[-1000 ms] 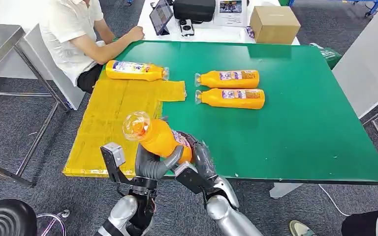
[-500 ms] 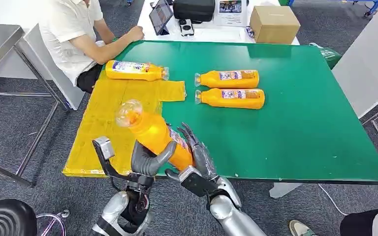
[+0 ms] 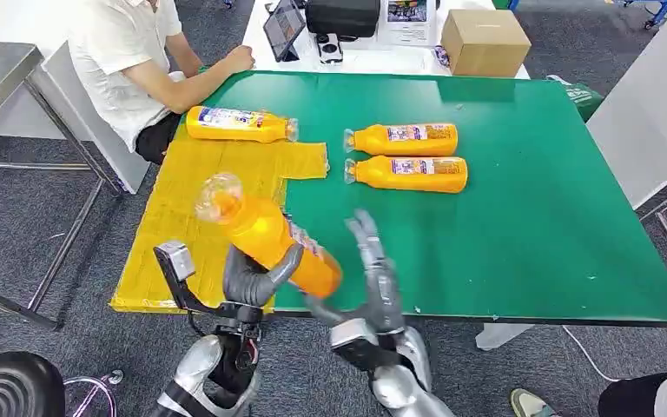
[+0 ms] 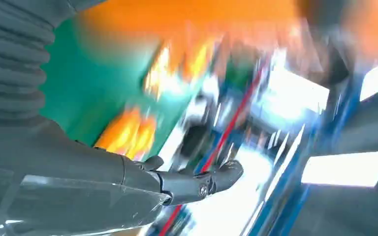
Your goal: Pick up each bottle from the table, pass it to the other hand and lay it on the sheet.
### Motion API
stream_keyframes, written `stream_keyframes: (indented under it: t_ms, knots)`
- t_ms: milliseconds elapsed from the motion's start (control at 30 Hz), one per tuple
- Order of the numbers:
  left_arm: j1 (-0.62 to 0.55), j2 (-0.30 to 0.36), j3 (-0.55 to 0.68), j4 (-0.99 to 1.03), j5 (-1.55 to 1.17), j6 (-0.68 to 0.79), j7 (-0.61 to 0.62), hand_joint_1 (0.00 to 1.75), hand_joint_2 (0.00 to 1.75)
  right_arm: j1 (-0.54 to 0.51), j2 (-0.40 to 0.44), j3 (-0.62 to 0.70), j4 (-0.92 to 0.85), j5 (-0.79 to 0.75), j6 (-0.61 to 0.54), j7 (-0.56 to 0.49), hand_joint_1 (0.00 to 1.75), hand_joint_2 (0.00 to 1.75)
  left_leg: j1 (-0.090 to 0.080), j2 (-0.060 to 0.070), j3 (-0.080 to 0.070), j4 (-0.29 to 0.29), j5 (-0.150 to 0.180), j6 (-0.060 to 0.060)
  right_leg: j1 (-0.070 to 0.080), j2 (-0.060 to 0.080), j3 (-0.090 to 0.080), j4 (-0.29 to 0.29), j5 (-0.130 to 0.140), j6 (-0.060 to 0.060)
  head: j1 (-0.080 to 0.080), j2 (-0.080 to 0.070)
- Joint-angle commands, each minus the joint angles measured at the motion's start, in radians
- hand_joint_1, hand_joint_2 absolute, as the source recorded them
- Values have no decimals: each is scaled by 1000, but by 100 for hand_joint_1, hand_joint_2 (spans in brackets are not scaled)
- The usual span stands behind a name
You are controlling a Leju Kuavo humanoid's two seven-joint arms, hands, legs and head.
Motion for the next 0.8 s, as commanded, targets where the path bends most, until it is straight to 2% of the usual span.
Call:
stream_keyframes:
  t_ms: [33,67,100,167,200,233,333,367,433,467,500,567,667,700,800]
  knots:
    - [-109,-18,317,238,-890,384,-130,175,175,102,156,-476,-284,24,-11,-3,0,0,0,-3,4,0,-1,-2,0,-3,4,2,-3,-3,0,0]
    - [-132,-41,372,270,-948,384,-145,175,175,92,176,-492,-324,41,-11,-3,0,0,0,-1,2,-1,0,-1,0,-1,1,1,-1,-2,-1,0]
    - [-161,-35,362,303,-903,379,-136,175,175,88,210,-528,-398,77,-11,-3,0,175,0,0,0,0,0,-1,0,0,-1,1,0,-1,0,0]
    - [-197,-24,335,323,-802,330,-102,175,175,96,243,-575,-461,90,-11,-3,0,175,-1,-3,-1,2,0,-1,-1,-3,-2,4,-2,-2,0,0]
    - [-209,-5,320,340,-844,376,-92,175,175,100,243,-582,-476,76,-11,-3,0,175,-1,-3,-2,1,2,-1,-1,-3,-2,3,-1,-1,0,0]
    - [-221,-11,349,348,-944,384,-57,175,175,106,243,-581,-474,76,-11,-3,0,175,-1,-5,0,1,2,-2,-1,-4,0,3,-2,-2,0,0]
    - [-218,-3,352,351,-994,384,-32,175,175,109,243,-574,-464,72,-11,-3,0,175,0,-2,3,0,1,-2,1,-2,1,1,-1,-2,0,0]
    - [-251,38,298,445,-1206,379,121,175,175,102,233,-559,-425,48,-11,-3,0,175,0,-1,2,0,1,-2,0,-1,1,1,0,-2,0,0]
    - [-281,56,270,493,-1273,366,169,175,175,96,227,-550,-412,42,-11,-3,0,175,0,-2,4,-2,2,-2,0,-2,3,-1,0,-2,0,0]
    - [-369,89,203,624,-1456,235,334,175,175,80,209,-522,-374,25,-11,-3,0,175,0,-3,6,-2,1,-3,0,-3,6,-1,-2,-3,0,0]
    - [-424,95,169,697,-1508,143,386,175,175,71,197,-497,-349,17,-11,-3,0,175,0,-1,4,-2,1,-2,0,-2,3,-1,-1,-2,0,0]
    - [-497,76,157,790,-1518,72,420,175,175,60,189,-479,-326,6,-11,-3,0,175,1,-3,3,0,3,-2,1,-4,3,1,0,-2,0,0]
    - [-497,76,157,790,-1518,72,420,175,175,60,189,-479,-326,6,-11,-3,0,175,1,-3,3,-1,3,-2,1,-3,3,0,0,-3,0,0]
    - [-545,70,117,856,-1573,32,466,175,175,55,180,-459,-308,-2,-11,-3,0,175,1,1,1,-1,2,-2,1,0,0,0,1,-2,0,0]
    - [-599,47,75,932,-1639,-23,532,175,175,48,172,-432,-271,-11,-11,-3,0,175,1,0,0,0,3,-2,1,-2,0,0,1,-2,0,0]
